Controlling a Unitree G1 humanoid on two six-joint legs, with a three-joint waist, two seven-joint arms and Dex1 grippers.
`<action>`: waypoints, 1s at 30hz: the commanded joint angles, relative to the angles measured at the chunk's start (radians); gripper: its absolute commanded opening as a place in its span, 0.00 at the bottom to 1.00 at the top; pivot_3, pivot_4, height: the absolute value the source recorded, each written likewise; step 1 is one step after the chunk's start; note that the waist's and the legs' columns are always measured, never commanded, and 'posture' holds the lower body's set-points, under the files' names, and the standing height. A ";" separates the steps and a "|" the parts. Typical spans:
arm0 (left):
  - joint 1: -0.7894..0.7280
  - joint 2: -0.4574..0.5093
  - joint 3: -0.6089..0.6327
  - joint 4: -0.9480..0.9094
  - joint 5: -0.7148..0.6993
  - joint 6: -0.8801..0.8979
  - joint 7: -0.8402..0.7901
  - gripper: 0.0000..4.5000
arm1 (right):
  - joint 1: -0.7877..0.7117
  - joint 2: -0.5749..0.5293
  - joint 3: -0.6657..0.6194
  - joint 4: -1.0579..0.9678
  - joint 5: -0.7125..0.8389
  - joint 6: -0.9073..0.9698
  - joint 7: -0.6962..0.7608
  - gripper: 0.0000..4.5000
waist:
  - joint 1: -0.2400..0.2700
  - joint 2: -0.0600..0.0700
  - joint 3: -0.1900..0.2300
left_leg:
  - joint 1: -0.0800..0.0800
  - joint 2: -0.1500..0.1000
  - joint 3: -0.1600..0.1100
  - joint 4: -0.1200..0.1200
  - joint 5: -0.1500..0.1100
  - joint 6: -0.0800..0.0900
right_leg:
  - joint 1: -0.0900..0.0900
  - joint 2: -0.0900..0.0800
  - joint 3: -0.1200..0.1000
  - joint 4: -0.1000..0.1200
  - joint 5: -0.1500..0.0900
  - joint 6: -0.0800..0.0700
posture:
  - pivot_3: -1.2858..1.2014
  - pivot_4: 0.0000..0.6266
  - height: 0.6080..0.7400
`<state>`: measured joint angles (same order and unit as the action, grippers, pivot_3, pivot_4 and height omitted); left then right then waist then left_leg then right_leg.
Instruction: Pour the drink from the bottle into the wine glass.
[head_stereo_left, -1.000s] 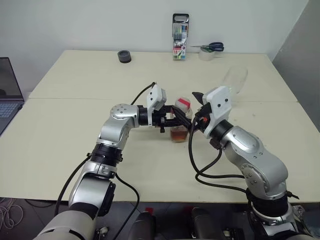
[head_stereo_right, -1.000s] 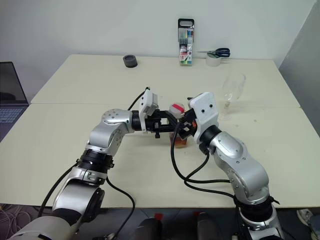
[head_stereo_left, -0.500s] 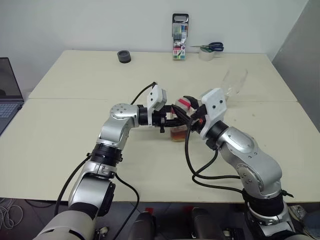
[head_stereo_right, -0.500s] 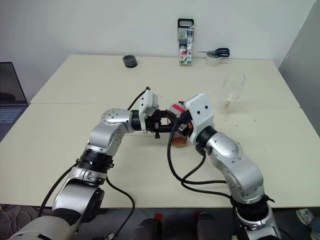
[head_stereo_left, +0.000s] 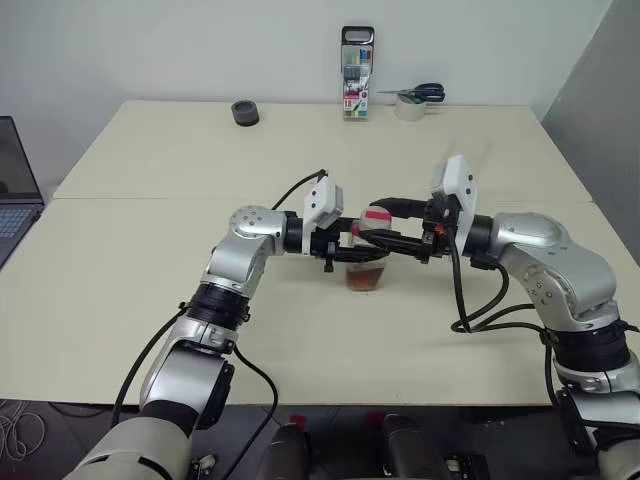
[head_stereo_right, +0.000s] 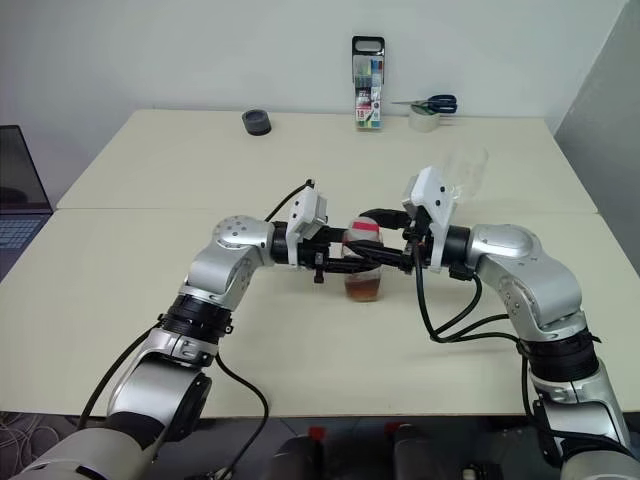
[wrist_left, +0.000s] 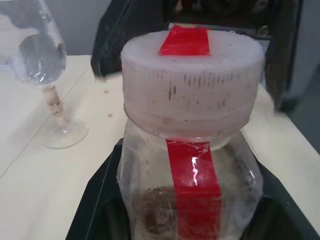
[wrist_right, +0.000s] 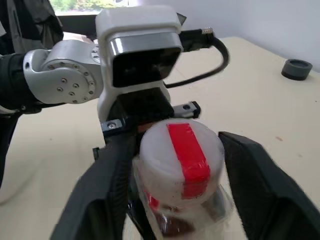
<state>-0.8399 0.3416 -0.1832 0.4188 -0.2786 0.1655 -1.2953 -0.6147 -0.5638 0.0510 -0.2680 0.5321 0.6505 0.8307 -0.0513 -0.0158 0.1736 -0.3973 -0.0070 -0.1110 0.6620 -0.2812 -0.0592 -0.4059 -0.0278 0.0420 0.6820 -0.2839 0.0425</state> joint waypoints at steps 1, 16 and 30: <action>-0.032 0.000 0.031 -0.006 -0.009 -0.028 0.007 0.41 | 0.033 -0.033 -0.100 -0.154 0.039 0.034 -0.066 0.97 | 0.002 0.000 0.000 | 0.000 0.000 0.000 0.000 0.000 0.000 | 0.000 0.000 0.000 0.000 0.000 0.000 | 0.52 0.24 1.00; -0.062 -0.030 0.034 0.058 0.005 -0.063 0.013 0.41 | 0.230 0.269 0.098 -0.528 -0.245 0.175 -0.749 1.00 | 0.002 0.000 0.000 | 0.000 0.000 0.000 0.001 0.002 -0.003 | -0.001 0.001 0.001 0.001 0.000 0.000 | 0.52 0.24 1.00; -0.061 -0.036 0.033 0.065 0.009 -0.074 0.023 0.41 | 0.177 0.412 0.161 -0.406 -0.375 0.131 -0.812 1.00 | -0.003 0.000 0.000 | 0.000 0.000 0.000 0.000 0.002 -0.003 | -0.001 0.001 0.000 0.001 0.000 0.000 | 0.52 0.24 1.00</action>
<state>-0.8752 0.3089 -0.1686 0.5112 -0.2631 0.1056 -1.2761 -0.4158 -0.1624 0.2186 -0.6577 0.1774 0.8121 0.0328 -0.0540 -0.0155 0.1733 -0.3976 -0.0070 -0.1113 0.6623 -0.2793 -0.0625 -0.4066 -0.0270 0.0424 0.6829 -0.2839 0.0426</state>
